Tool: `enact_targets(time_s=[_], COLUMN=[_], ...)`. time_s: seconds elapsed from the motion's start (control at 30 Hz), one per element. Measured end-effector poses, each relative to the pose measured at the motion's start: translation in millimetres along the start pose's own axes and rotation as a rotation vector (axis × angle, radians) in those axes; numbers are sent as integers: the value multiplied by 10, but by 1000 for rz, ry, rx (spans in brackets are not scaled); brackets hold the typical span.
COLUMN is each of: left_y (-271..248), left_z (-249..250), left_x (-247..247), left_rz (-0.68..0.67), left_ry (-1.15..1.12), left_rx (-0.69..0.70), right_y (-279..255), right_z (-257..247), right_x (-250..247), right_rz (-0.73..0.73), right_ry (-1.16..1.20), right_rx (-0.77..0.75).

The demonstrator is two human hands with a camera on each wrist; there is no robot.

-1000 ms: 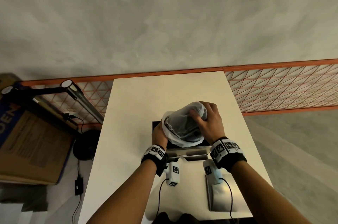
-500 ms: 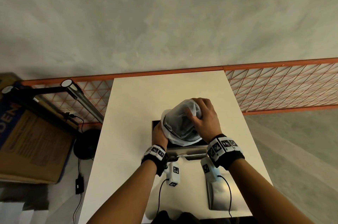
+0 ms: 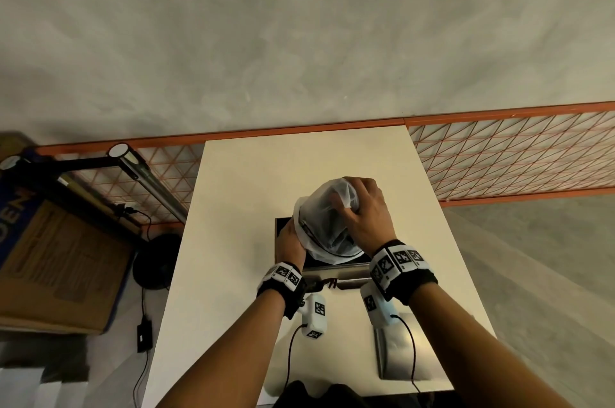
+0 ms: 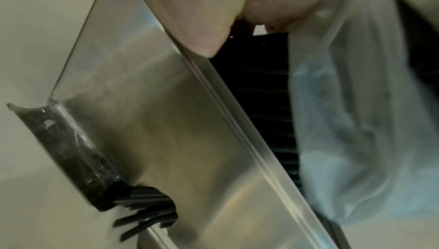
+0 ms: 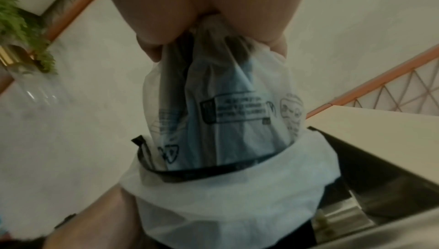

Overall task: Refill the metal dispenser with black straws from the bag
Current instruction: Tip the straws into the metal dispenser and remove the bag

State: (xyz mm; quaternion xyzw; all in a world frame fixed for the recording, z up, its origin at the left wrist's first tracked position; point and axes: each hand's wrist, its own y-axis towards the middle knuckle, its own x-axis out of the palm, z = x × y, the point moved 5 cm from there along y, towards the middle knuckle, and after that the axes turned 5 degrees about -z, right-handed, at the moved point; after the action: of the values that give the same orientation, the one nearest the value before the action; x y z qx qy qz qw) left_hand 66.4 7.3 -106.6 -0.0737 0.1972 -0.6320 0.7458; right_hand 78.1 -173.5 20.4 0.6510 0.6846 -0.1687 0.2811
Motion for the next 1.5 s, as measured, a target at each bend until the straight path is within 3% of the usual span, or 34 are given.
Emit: enact_targets(time_s=[0.2, 0.43, 0.63, 0.93, 1.1, 1.3, 1.5], left_y=[-128, -263, -219, -167, -134, -175, -223], left_z=[195, 252, 203, 226, 197, 174, 158], left_x=[-15, -32, 6, -1, -82, -119, -94], left_rz=[23, 90, 126, 153, 141, 136, 141], left_ry=[69, -3, -21, 13, 88, 177, 199], left_rx=[84, 65, 81, 112, 115, 143, 197], right_y=[19, -13, 35, -17, -62, -16, -38], right_z=[36, 98, 544, 389, 383, 596, 624], right_x=[0, -35, -92, -92, -146, -34, -87], right_rz=[-28, 1, 24, 85, 169, 32, 90], right_ry=[25, 66, 52, 209, 388, 88, 17], right_rx=[23, 132, 385, 306, 341, 328, 245])
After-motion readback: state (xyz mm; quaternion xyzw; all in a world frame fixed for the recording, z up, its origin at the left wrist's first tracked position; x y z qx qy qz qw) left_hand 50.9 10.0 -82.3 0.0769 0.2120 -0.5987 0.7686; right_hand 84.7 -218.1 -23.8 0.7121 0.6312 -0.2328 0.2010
